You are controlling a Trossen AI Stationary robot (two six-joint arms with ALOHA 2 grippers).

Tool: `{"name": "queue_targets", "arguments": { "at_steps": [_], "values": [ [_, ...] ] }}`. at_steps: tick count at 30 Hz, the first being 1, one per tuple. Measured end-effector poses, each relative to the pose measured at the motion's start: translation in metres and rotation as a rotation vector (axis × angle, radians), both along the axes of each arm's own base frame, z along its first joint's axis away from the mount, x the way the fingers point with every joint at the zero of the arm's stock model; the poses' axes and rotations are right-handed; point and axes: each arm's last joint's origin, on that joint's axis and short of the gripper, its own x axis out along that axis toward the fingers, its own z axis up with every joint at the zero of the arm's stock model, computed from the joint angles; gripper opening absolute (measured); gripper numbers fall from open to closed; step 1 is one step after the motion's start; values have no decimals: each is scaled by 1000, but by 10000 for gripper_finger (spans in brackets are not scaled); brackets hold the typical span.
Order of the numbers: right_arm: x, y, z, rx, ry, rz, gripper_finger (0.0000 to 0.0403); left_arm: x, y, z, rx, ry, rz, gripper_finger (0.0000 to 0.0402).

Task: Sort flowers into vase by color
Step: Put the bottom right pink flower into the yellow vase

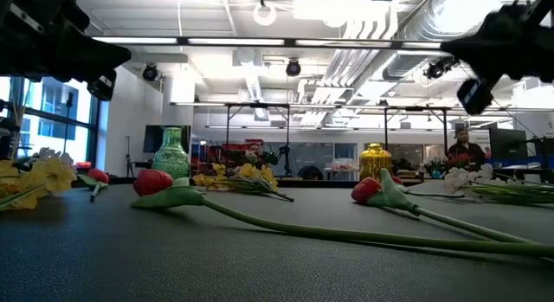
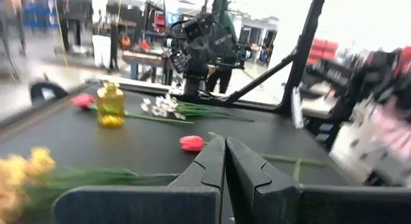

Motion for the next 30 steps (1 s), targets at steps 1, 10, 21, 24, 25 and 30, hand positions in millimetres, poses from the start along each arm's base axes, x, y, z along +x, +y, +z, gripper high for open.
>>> {"name": "queue_targets", "arguments": {
  "at_steps": [1,10,21,24,25,30],
  "values": [
    [2,1,-3,1,38,-28,0,0,0,0,-39,1,0,0],
    [17,22,-14,-68,258,-142,0,0,0,1,-51,-4,3,0],
    [78,75,2,-395,382,-294,0,0,0,0,-38,-4,3,0],
    [103,91,-3,-376,465,-167,0,0,0,0,-38,-3,12,0],
    [111,95,-6,-352,486,-146,0,0,1,0,-30,-3,19,0],
    [142,99,-12,-313,741,-46,2,0,1,0,-14,0,39,0]
  ]
}}
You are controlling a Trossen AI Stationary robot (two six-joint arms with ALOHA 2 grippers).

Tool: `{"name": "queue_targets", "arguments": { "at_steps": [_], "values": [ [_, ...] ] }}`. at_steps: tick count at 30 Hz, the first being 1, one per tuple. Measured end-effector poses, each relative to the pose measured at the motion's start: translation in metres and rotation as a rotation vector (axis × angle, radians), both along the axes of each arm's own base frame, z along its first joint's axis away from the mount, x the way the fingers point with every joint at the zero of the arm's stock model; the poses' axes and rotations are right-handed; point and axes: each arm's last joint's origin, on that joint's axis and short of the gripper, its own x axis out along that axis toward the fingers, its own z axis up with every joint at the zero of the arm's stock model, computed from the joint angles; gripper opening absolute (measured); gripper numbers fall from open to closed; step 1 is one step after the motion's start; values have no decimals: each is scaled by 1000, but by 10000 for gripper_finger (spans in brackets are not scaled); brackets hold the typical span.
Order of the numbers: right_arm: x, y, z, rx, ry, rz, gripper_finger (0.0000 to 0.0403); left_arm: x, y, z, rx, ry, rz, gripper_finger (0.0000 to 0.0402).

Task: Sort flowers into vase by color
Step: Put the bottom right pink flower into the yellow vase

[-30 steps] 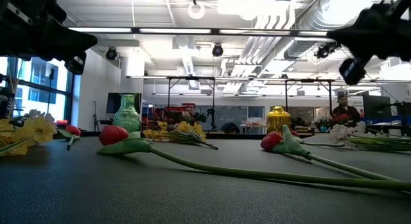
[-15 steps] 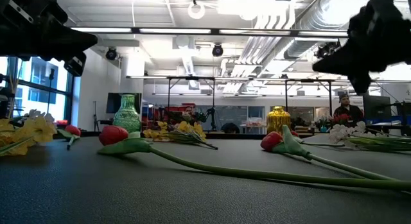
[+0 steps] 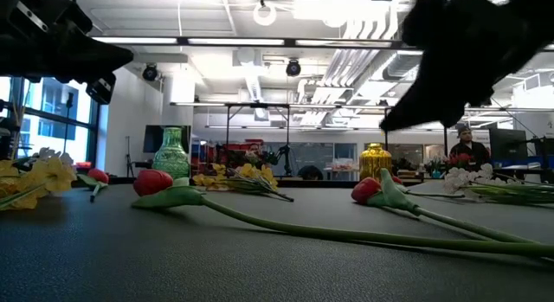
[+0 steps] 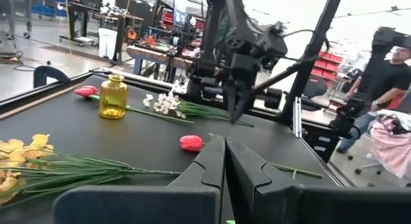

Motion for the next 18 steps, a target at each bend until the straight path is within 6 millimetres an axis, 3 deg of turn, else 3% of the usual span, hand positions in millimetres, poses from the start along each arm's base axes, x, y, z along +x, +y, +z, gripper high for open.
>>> {"name": "queue_targets", "arguments": {
  "at_steps": [5,9,13,18],
  "values": [
    [20,4,8,124,256,-60,48,0,1,0,7,2,38,0],
    [38,10,9,176,353,-158,128,0,1,0,2,1,49,0],
    [51,15,-3,166,468,-276,202,0,2,0,1,0,57,0],
    [66,22,-18,139,533,-334,224,0,2,0,-1,-4,57,0]
  ]
}}
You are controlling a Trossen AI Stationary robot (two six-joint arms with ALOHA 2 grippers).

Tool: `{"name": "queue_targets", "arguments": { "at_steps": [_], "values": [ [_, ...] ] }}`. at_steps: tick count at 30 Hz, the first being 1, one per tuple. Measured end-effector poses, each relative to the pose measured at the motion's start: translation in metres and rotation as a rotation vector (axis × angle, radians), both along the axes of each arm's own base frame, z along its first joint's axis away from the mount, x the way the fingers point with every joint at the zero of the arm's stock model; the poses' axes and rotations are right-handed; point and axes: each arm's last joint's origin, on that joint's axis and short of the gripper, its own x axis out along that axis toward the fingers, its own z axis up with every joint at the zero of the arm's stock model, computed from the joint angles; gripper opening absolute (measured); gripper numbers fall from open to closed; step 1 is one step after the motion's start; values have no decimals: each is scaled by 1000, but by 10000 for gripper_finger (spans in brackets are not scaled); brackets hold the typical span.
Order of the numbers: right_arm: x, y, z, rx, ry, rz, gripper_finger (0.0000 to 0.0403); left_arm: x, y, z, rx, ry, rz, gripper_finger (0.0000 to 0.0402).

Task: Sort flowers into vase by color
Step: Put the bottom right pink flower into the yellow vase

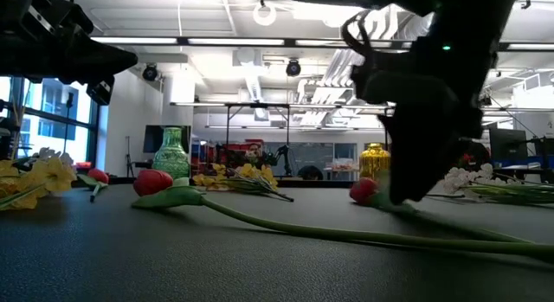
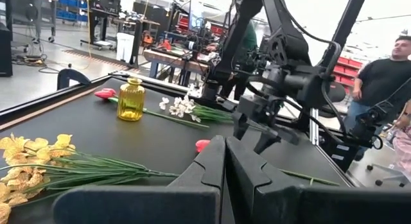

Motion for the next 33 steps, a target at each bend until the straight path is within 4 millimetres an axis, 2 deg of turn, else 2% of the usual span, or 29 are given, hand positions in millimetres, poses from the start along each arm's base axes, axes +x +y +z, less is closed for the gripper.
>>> {"name": "queue_targets", "arguments": {
  "at_steps": [3,11,18,21,25,30,33],
  "values": [
    [7,2,-7,1,4,-3,204,0,0,0,0,-2,1,0],
    [9,3,-10,2,13,1,119,0,0,0,0,-3,4,0],
    [6,10,-9,-56,-6,62,13,0,0,0,-16,-4,3,0],
    [-3,12,-2,-130,-3,81,12,0,0,0,-26,-4,3,0],
    [-17,15,29,-274,-104,78,5,0,0,0,-27,-3,1,0],
    [-45,12,53,-397,-316,61,3,0,0,0,-27,-3,1,0],
    [-68,3,54,-476,-463,33,2,0,0,0,-26,-4,1,0]
  ]
}}
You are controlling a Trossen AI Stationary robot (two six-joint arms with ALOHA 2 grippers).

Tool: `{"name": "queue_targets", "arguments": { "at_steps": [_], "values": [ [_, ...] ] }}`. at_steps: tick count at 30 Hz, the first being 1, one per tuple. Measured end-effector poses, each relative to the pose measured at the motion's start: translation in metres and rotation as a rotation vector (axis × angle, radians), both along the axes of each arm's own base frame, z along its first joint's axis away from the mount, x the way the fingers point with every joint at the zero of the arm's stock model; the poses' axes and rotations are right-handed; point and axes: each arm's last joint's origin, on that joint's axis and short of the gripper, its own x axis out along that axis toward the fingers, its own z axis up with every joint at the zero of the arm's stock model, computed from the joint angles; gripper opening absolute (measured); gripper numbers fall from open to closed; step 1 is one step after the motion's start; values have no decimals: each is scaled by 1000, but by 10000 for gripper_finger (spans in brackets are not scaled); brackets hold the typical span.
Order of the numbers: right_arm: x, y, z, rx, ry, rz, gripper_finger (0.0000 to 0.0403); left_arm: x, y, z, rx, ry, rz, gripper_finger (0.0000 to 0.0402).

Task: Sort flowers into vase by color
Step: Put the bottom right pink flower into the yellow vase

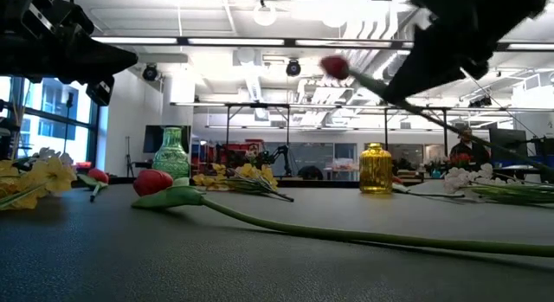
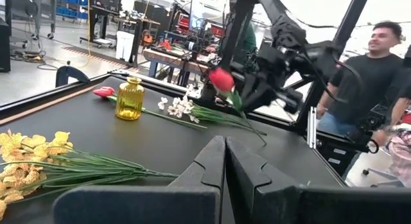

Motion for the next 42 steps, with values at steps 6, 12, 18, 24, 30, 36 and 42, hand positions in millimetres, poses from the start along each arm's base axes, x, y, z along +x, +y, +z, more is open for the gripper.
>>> {"name": "queue_targets", "arguments": {
  "at_steps": [6,12,18,24,30,36,42],
  "values": [
    [-34,-27,0,-144,-280,-35,1,0,0,0,0,0,1,0],
    [-45,-60,18,-294,-427,-6,0,0,0,0,0,0,13,0],
    [-62,-102,41,-539,-701,108,0,0,1,0,0,-1,38,0],
    [-75,-137,48,-712,-744,-44,0,0,1,0,-1,-1,38,0],
    [-73,-162,51,-770,-715,-117,0,0,2,0,-2,-3,53,0],
    [-75,-177,50,-776,-677,-187,0,0,2,0,-2,-4,53,0],
    [-71,-192,38,-686,-628,-171,0,0,2,0,-2,-5,53,0]
  ]
}}
